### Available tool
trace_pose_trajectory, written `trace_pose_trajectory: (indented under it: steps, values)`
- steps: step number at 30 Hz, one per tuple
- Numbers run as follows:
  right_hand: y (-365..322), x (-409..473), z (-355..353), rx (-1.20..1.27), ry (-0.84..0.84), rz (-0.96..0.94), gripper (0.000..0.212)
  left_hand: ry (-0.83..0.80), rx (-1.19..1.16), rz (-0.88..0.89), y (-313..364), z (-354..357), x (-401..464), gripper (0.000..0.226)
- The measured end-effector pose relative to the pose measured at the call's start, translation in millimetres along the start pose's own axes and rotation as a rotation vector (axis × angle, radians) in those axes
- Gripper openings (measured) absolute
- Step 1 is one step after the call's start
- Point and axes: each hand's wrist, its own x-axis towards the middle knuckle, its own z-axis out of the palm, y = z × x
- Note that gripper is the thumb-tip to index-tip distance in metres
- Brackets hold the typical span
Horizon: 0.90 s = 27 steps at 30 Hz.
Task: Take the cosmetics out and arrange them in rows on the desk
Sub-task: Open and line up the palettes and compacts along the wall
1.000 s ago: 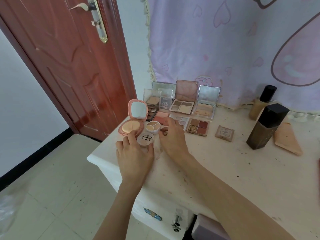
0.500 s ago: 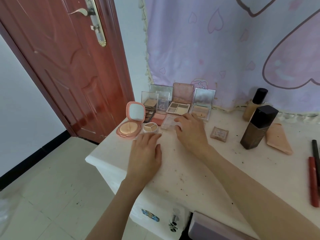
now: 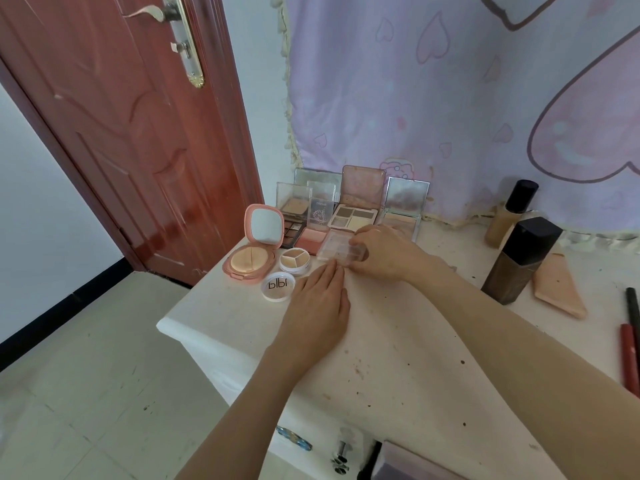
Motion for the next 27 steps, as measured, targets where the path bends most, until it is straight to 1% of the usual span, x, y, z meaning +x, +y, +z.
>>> trace_pose_trajectory:
  steps: [3,7,11,13,17,18,21,23,25,27]
  values:
    - [2,2,-5,0.041,-0.033,0.023,0.043,0.053,0.052,0.005,1,0,1,0.074]
    - [5,3,-13,0.258,-0.040,0.090,0.044,-0.021,0.025,-0.002,2,0,-1,0.086]
    - [6,4,-13,0.334,-0.060,0.113,0.049,0.035,0.002,-0.004,1,1,0,0.078]
    - [6,4,-14,0.342,-0.067,0.115,0.049,0.056,-0.003,0.007,1,2,0,0.075]
    - [5,3,-16,0.348,-0.063,0.111,0.047,0.003,0.009,0.001,1,1,-1,0.079]
    - [5,2,-16,0.356,-0.062,0.113,0.047,0.011,0.008,-0.003,1,-1,-1,0.075]
    - [6,1,-16,0.373,-0.062,0.112,0.046,0.077,0.040,0.010,1,-2,-1,0.054]
    - [6,1,-16,0.378,-0.066,0.112,0.046,0.098,0.058,0.029,0,-1,0,0.049]
    - [5,1,-16,0.387,-0.073,0.115,0.046,0.080,0.042,0.034,0,0,0,0.053]
    - [5,1,-17,0.378,-0.073,0.116,0.046,0.052,0.036,0.019,2,-1,-1,0.062]
